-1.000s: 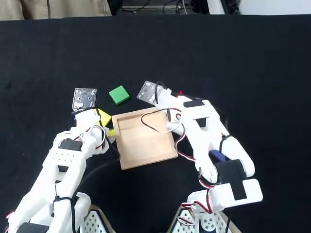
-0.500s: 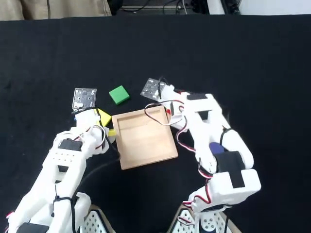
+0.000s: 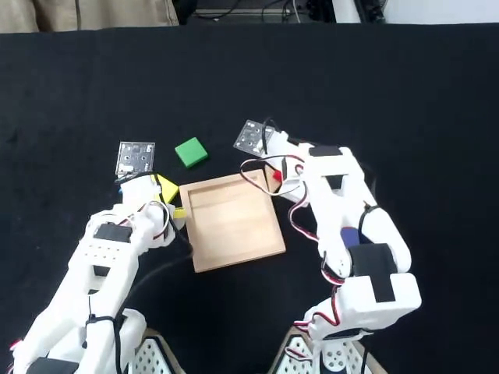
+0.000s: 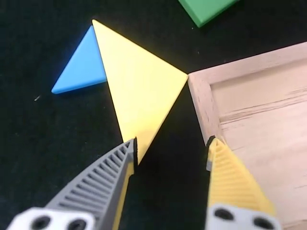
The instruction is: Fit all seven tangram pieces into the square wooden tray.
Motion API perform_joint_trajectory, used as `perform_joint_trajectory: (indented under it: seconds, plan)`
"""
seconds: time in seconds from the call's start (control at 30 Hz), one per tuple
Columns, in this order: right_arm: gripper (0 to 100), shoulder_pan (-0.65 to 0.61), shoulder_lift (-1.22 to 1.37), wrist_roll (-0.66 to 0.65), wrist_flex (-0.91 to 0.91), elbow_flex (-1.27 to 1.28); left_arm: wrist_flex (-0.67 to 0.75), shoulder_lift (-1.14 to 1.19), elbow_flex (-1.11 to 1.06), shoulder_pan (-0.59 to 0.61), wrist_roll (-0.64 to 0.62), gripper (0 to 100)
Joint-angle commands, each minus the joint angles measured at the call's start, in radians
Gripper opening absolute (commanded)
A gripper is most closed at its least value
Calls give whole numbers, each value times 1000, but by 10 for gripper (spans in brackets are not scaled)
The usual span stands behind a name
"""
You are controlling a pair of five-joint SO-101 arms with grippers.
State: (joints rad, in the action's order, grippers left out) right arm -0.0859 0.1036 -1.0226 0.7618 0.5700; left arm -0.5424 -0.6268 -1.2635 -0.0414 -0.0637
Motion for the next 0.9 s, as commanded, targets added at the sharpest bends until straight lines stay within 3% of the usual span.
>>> perform_joint_trajectory:
  seconds: [0.0,0.23,0.6,0.87]
  plan:
    - [151,20,-5,-9,-18,-53,14,-5,41,-10,8,245]
    - [8,35,-13,-9,-17,-64,14,-5,41,-10,8,245]
    - [14,126,-22,-8,-12,-101,14,-5,41,-10,8,245]
    - [11,141,-234,-9,117,-128,14,-5,42,-4,2,245]
